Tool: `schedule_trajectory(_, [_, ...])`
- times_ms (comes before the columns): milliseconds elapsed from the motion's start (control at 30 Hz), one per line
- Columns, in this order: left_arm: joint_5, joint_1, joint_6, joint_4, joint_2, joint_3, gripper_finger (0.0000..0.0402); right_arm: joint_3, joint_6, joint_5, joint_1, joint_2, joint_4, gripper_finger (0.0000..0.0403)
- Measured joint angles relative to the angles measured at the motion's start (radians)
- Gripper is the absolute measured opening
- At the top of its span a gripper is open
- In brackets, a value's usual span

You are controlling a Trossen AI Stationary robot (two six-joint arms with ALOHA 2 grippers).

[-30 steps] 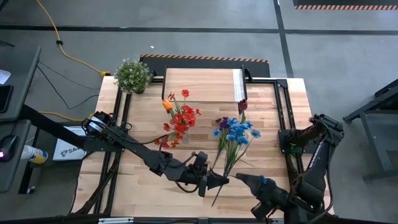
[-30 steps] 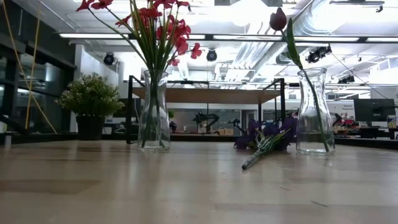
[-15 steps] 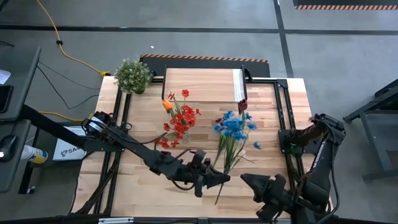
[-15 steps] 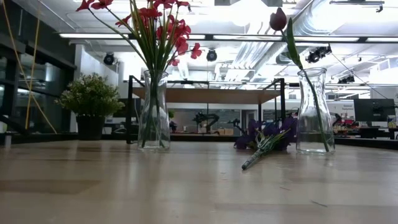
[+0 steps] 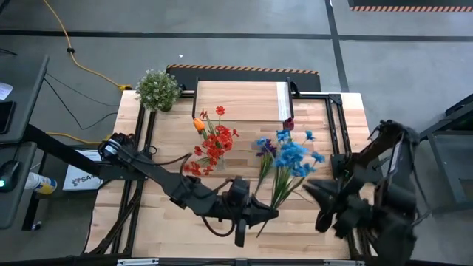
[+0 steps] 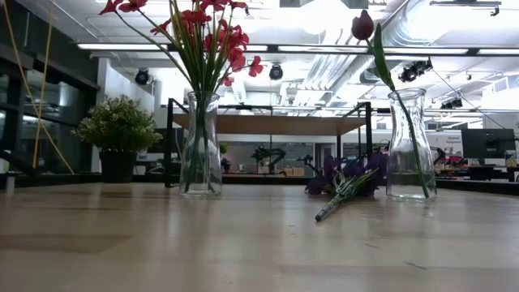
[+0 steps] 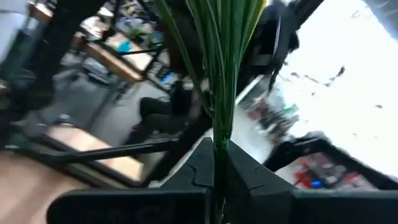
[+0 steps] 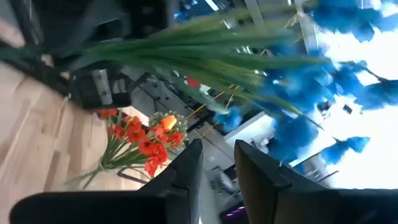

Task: Pick and place flowers into a vace then onto a shelf
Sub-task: Put the blue flowers into the right transparent vase

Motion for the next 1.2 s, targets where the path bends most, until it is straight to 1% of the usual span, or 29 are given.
schedule_trajectory(67, [-0.008, 0.002, 0.026, -0.026, 0.000, 0.021, 0.0045, 0.000, 0.032, 0.000, 0.000, -0.038, 0.000, 0.0083])
schedule_trajectory(133, [-0.015, 0.003, 0.056, -0.016, 0.000, 0.027, 0.0045, 0.000, 0.074, 0.000, 0.001, -0.077, -0.002, 0.0083])
schedule_trajectory(300, [-0.061, 0.003, 0.131, -0.016, 0.001, 0.027, 0.0045, 0.000, 0.195, -0.003, 0.003, -0.186, -0.022, 0.0083])
schedule_trajectory(367, [-0.085, 0.003, 0.162, -0.011, 0.001, 0.027, 0.0045, 0.000, 0.260, -0.020, 0.002, -0.229, -0.031, 0.0083])
schedule_trajectory(467, [-0.119, 0.003, 0.223, -0.003, 0.001, 0.027, 0.0045, 0.000, 0.373, -0.116, 0.001, -0.294, -0.055, 0.0083])
schedule_trajectory(567, [-0.165, 0.006, 0.268, 0.003, 0.001, 0.027, 0.0045, 0.001, 0.502, -0.255, -0.001, -0.353, -0.101, 0.0083])
schedule_trajectory(667, [-0.167, 0.016, 0.304, 0.006, 0.001, 0.027, 0.0045, 0.001, 0.645, -0.361, -0.001, -0.401, -0.179, 0.0083])
schedule_trajectory(767, [-0.163, 0.031, 0.353, 0.038, 0.001, 0.027, 0.0045, 0.001, 0.800, -0.443, -0.001, -0.434, -0.284, 0.0083])
schedule_trajectory(900, [-0.138, 0.062, 0.398, 0.053, 0.001, 0.027, 0.0045, 0.001, 0.957, -0.527, -0.001, -0.452, -0.411, 0.0083])
schedule_trajectory(1000, [-0.105, 0.087, 0.404, 0.057, 0.001, 0.027, 0.0045, -0.001, 0.990, -0.540, -0.001, -0.445, -0.442, 0.0083])
schedule_trajectory(1133, [-0.051, 0.120, 0.404, 0.063, 0.001, 0.027, 0.0045, -0.040, 0.966, -0.574, -0.001, -0.441, -0.410, 0.0083])
schedule_trajectory(1200, [-0.035, 0.132, 0.409, 0.069, 0.001, 0.026, 0.0045, -0.069, 0.958, -0.575, -0.001, -0.442, -0.382, 0.0083])
